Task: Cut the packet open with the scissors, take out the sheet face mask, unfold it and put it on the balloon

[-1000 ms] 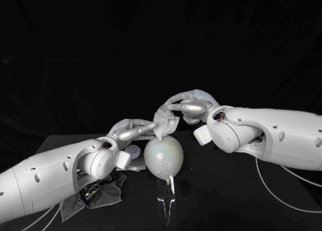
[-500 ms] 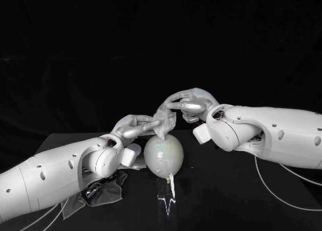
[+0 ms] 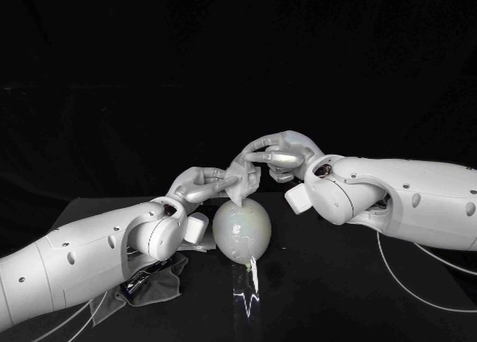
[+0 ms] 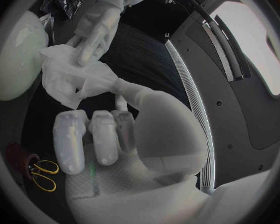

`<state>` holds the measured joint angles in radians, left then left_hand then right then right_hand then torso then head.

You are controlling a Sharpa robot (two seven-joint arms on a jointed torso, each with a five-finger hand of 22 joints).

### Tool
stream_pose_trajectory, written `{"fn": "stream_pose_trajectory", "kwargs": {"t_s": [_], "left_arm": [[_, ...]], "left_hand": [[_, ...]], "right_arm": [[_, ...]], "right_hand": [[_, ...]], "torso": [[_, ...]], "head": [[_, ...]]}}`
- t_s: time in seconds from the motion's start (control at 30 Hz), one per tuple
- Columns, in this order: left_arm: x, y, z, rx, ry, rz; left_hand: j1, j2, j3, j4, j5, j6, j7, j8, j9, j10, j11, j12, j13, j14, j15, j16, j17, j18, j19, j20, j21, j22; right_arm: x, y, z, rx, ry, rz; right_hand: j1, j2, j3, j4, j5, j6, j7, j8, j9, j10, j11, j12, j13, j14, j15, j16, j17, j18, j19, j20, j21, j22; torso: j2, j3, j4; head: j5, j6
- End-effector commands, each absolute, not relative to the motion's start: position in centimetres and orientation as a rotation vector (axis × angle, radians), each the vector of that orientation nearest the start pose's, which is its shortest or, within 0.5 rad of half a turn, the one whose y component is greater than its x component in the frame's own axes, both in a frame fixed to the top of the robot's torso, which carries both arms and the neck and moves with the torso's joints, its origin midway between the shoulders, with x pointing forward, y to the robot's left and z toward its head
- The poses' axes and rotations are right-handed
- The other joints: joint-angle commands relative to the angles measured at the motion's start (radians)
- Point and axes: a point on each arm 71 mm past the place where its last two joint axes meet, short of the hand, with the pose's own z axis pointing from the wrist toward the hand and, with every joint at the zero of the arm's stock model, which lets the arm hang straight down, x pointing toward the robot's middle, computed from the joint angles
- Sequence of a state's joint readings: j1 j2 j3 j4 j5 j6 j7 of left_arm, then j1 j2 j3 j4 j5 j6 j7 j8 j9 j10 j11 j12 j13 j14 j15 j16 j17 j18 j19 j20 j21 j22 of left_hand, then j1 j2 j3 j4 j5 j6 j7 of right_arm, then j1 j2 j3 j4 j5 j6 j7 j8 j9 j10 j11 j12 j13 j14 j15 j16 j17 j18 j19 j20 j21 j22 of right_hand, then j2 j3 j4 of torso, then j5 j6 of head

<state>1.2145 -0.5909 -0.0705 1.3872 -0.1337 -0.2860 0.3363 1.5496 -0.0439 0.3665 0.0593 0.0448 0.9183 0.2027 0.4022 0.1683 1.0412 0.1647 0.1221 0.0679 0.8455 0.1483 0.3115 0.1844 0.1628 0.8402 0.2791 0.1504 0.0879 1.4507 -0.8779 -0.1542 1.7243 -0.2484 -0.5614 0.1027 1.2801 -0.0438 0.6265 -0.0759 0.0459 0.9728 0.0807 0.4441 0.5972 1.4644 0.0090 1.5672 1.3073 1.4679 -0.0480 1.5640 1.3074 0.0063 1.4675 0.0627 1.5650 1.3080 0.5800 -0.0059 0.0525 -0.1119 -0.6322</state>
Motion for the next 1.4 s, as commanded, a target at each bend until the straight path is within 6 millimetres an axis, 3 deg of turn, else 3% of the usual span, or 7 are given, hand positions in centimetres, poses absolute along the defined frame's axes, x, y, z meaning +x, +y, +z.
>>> {"fn": "stream_pose_trajectory", "kwargs": {"t_s": [0.03, 0.3, 0.57, 1.1, 1.23, 1.3, 1.4], "left_arm": [[50.4, 11.1, -18.5, -0.906, 1.549, -1.607], [50.1, 10.8, -18.2, -0.894, 1.529, -1.688], [49.5, 10.3, -17.8, -0.874, 1.53, -1.83], [49.0, 10.1, -17.5, -0.893, 1.541, -1.969], [49.1, 10.2, -17.6, -0.922, 1.536, -1.967], [49.2, 10.3, -17.6, -0.934, 1.533, -1.962], [49.2, 10.4, -17.6, -0.948, 1.529, -1.953]], "left_hand": [[-0.005, 0.008, 0.065, -0.004, 0.004, 0.027, -0.008, 0.014, 0.004, 0.039, -0.011, 0.01, -0.001, 0.014, -0.007, 0.03, 0.013, 0.02, 0.019, -0.008, 0.018, 0.007], [-0.046, 0.013, 0.158, -0.012, 0.004, 0.038, -0.019, 0.033, 0.018, 0.072, -0.02, 0.001, -0.003, 0.012, -0.014, 0.061, 0.029, 0.014, 0.018, -0.02, 0.045, 0.022], [-0.082, 0.01, 0.279, -0.027, 0.004, -0.01, 0.018, 0.061, 0.055, -0.06, 0.027, -0.062, -0.008, -0.112, 0.032, -0.017, 0.0, 0.005, -0.072, 0.007, 0.006, 0.002], [-0.117, 0.004, 0.363, -0.062, 0.006, -0.084, 0.033, 0.16, 0.132, -0.088, 0.036, -0.055, -0.005, -0.04, 0.029, -0.058, -0.02, 0.016, -0.044, 0.005, 0.02, -0.003], [-0.121, 0.005, 0.369, -0.064, 0.004, -0.092, 0.034, 0.168, 0.137, -0.086, 0.036, -0.055, -0.005, -0.03, 0.027, -0.059, -0.022, 0.018, -0.038, 0.003, 0.025, -0.002], [-0.125, 0.009, 0.375, -0.063, 0.004, -0.1, 0.035, 0.176, 0.143, -0.085, 0.036, -0.055, -0.005, -0.023, 0.027, -0.062, -0.023, 0.019, -0.034, 0.002, 0.029, -0.002], [-0.129, 0.011, 0.381, -0.064, 0.004, -0.11, 0.034, 0.189, 0.151, -0.085, 0.036, -0.056, -0.005, -0.014, 0.025, -0.065, -0.024, 0.019, -0.03, 0.001, 0.033, -0.001]], "right_arm": [[47.5, -18.1, -10.1, 0.83, 1.536, 1.272], [48.5, -18.6, -10.5, 0.85, 1.556, 1.222], [49.9, -18.9, -11.0, 0.874, 1.569, 1.138], [51.8, -18.0, -11.5, 0.869, 1.59, 1.044], [51.8, -17.6, -11.6, 0.846, 1.61, 1.056], [51.7, -17.5, -11.6, 0.829, 1.609, 1.063], [51.4, -17.8, -11.4, 0.813, 1.593, 1.071]], "right_hand": [[-0.013, 0.001, 0.007, -0.001, 0.003, 0.006, 0.002, 0.007, 0.035, 0.106, -0.002, 0.004, 0.264, 0.103, -0.006, 0.007, 0.263, -0.006, 0.103, -0.006, 0.006, 0.263], [-0.014, 0.0, 0.007, -0.002, 0.003, 0.006, 0.002, 0.007, 0.035, 0.106, -0.002, 0.004, 0.264, 0.103, -0.006, 0.007, 0.263, -0.006, 0.103, -0.006, 0.006, 0.263], [-0.015, 0.001, 0.008, -0.002, 0.003, 0.005, 0.002, 0.007, 0.035, 0.106, -0.002, 0.004, 0.264, 0.103, -0.005, 0.007, 0.263, -0.006, 0.103, -0.006, 0.006, 0.263], [-0.026, -0.003, 0.01, -0.003, 0.003, -0.002, 0.004, 0.006, 0.035, 0.106, -0.001, 0.004, 0.264, 0.103, -0.005, 0.007, 0.263, -0.006, 0.103, -0.006, 0.006, 0.263], [-0.066, -0.025, -0.014, 0.012, 0.003, -0.056, 0.019, -0.026, 0.021, 0.095, 0.012, -0.021, 0.251, 0.103, 0.004, 0.007, 0.263, -0.006, 0.103, -0.002, 0.005, 0.262], [-0.137, -0.069, -0.069, 0.054, 0.0, -0.149, 0.059, -0.101, -0.017, 0.05, 0.049, -0.105, 0.21, 0.103, 0.03, 0.007, 0.263, 0.003, 0.08, 0.014, -0.029, 0.249], [-0.163, -0.093, -0.115, 0.079, 0.003, -0.194, 0.085, -0.148, -0.045, 0.017, 0.071, -0.161, 0.182, 0.103, 0.057, 0.007, 0.263, 0.008, 0.066, 0.035, -0.05, 0.241]], "torso": [[0.0, -0.0003, -0.0001], [0.0, -0.0011, 0.0006], [0.001, -0.001, 0.0028], [0.0, -0.0008, 0.002], [0.0, -0.0008, 0.0021], [0.001, -0.0012, 0.0014], [0.0, -0.0013, 0.0015]], "head": [[-0.001, 0.0], [-0.001, 0.001], [-0.001, 0.002], [-0.007, 0.001], [-0.008, 0.0], [-0.009, 0.001], [-0.009, 0.0]]}}
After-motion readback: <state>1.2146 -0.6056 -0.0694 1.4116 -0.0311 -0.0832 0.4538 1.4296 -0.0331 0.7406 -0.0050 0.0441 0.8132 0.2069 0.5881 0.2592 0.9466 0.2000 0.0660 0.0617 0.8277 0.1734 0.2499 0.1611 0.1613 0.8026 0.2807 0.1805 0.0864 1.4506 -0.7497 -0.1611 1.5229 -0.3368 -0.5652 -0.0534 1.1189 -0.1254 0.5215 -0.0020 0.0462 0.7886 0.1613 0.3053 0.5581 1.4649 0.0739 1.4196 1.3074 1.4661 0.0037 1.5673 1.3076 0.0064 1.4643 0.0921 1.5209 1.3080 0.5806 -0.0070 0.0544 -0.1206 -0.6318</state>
